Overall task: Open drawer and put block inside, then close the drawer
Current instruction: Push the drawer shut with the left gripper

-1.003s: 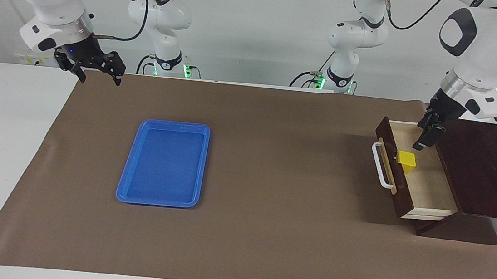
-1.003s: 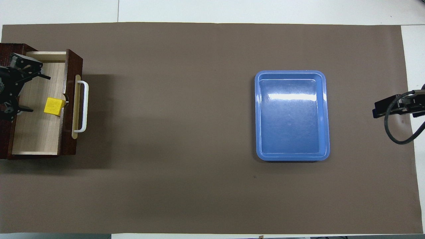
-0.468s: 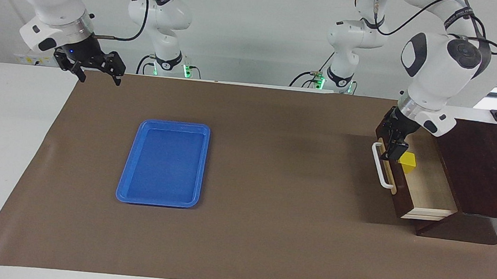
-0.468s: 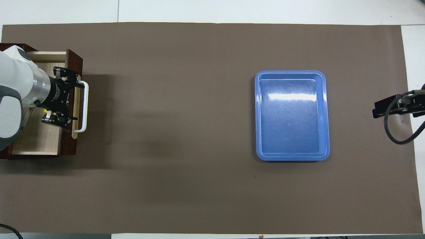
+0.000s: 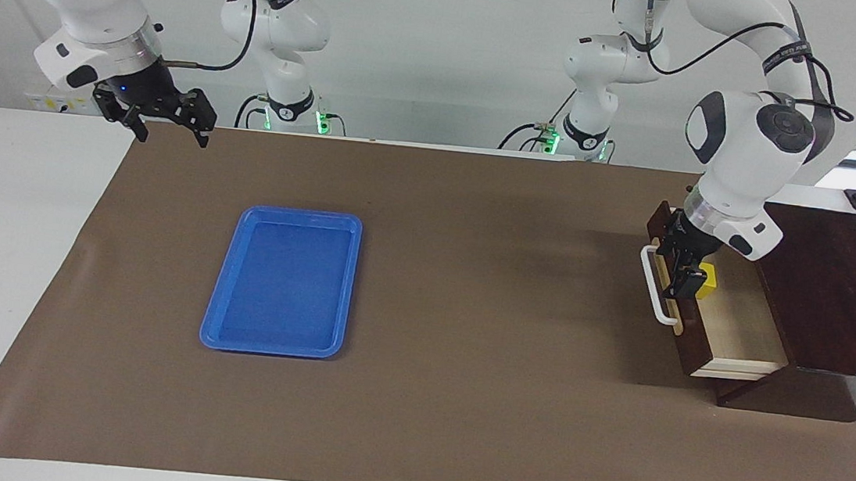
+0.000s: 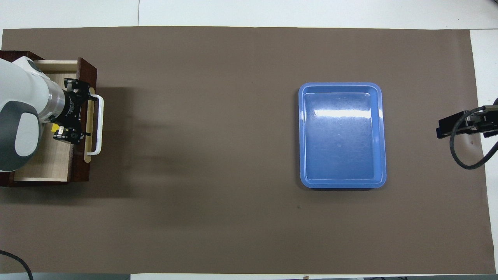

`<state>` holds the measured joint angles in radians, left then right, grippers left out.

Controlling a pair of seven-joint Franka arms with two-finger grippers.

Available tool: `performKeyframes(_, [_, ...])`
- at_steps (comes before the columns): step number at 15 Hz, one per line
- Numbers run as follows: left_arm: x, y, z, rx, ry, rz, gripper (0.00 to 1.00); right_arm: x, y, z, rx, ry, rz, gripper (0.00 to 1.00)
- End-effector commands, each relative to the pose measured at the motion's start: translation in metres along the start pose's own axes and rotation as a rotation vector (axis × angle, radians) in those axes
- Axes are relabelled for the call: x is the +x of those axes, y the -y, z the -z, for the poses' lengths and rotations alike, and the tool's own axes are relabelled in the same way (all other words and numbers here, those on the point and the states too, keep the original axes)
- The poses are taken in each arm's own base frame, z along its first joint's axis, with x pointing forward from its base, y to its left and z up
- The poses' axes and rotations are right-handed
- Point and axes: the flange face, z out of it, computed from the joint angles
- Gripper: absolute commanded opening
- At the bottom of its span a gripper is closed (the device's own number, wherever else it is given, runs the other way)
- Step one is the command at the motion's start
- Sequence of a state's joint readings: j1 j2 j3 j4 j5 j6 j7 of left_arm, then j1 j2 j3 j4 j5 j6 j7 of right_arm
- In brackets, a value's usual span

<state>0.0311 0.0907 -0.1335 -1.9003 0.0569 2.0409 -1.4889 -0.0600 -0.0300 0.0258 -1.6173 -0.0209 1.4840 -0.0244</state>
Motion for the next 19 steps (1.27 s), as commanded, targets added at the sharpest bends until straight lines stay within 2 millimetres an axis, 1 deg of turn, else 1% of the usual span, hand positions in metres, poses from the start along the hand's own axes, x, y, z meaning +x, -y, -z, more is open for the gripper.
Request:
performKeyframes(1, [0.018,-0.004,-0.013,-0.033,-0.022,0.014,1.00,-0.003,-0.002,0.003,-0.012,0.000,0.018,1.00])
performKeyframes(2, [0.023,-0.004,-0.016,-0.034,-0.035,-0.006,1.00,-0.003,-0.003,0.003,-0.010,0.000,0.015,1.00])
performKeyframes(3, [0.036,-0.004,-0.017,-0.035,-0.047,-0.009,1.00,-0.003,-0.003,0.004,-0.008,-0.002,0.015,1.00])
performKeyframes(5, [0.050,-0.004,-0.014,-0.051,-0.054,-0.030,1.00,-0.002,-0.002,0.004,-0.007,-0.003,0.015,1.00])
performKeyframes(6, [0.060,-0.003,-0.014,-0.054,-0.056,-0.034,1.00,-0.002,-0.002,0.004,-0.005,-0.003,0.015,1.00])
performKeyframes(9, [0.101,0.005,-0.012,-0.061,-0.070,-0.055,1.00,-0.002,-0.002,0.004,-0.004,-0.003,0.015,1.00])
performKeyframes(10, [0.113,0.007,-0.015,-0.062,-0.072,-0.062,1.00,-0.002,-0.001,0.005,-0.004,-0.005,0.017,1.00])
performKeyframes(12, [0.126,0.009,-0.013,-0.066,-0.076,-0.069,1.00,-0.002,-0.002,0.004,-0.002,-0.005,0.015,1.00])
performKeyframes(13, [0.130,0.010,-0.012,-0.067,-0.078,-0.074,1.00,-0.002,-0.002,0.004,-0.002,-0.005,0.015,1.00])
performKeyframes(17, [0.130,0.010,-0.013,-0.066,-0.076,-0.074,1.00,-0.002,-0.002,0.004,-0.002,-0.005,0.014,1.00])
performKeyframes(19, [0.134,0.012,-0.013,-0.064,-0.078,-0.074,1.00,-0.002,-0.002,0.004,-0.002,-0.005,0.014,1.00])
